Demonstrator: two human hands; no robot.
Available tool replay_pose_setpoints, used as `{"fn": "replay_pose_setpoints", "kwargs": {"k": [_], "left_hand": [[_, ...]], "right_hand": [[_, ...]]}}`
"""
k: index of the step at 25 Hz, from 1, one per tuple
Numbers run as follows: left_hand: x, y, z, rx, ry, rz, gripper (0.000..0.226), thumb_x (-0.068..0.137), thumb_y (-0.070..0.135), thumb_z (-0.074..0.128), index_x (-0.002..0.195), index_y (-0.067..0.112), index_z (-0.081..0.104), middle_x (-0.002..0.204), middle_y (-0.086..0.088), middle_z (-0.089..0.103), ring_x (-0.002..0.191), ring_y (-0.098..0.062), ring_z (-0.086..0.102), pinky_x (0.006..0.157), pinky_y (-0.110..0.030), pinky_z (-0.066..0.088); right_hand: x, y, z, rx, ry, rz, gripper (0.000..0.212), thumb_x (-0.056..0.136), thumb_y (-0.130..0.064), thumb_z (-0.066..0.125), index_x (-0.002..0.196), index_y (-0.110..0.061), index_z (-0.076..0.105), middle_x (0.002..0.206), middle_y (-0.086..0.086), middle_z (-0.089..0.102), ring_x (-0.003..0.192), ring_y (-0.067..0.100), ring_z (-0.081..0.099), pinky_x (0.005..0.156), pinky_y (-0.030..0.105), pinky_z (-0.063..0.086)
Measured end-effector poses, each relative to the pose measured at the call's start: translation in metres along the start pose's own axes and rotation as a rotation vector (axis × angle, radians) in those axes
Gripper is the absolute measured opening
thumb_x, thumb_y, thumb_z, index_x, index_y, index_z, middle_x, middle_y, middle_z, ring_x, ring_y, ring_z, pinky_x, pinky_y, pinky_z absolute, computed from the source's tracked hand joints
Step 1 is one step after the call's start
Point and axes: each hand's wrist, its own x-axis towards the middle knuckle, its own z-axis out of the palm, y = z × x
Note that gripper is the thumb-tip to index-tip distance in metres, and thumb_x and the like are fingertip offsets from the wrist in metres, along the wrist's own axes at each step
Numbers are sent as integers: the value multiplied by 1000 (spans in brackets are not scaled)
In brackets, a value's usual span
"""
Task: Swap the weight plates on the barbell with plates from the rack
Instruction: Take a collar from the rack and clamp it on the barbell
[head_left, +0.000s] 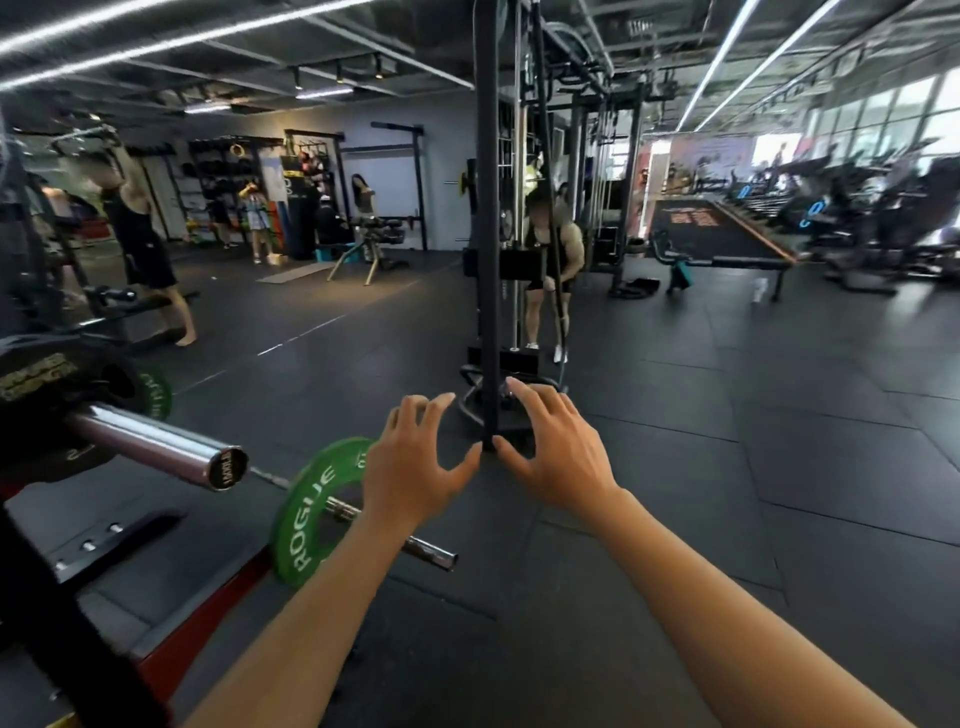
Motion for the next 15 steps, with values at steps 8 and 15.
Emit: {"fn": "replay_pose_setpoints", "kwargs": {"k": [8, 15], "left_hand": [[80, 9, 103, 6, 15, -4, 64, 84, 66, 50, 134, 26, 50, 112, 5, 48, 98, -16, 55, 54, -32, 51], [147, -48, 171, 94, 42, -157, 65, 83, 69, 51, 134, 29, 48, 114, 8, 49, 99, -14, 55, 53, -31, 49]], "right_hand": [[59, 94, 41, -24, -9, 32, 71, 88, -55, 55, 148, -25, 33, 134, -6, 47, 123, 16, 45, 78, 33, 53], [163, 133, 127, 77, -76, -82, 71, 89, -57, 55, 148, -25, 33, 132, -8, 47, 119, 13, 46, 67, 24, 45]]}}
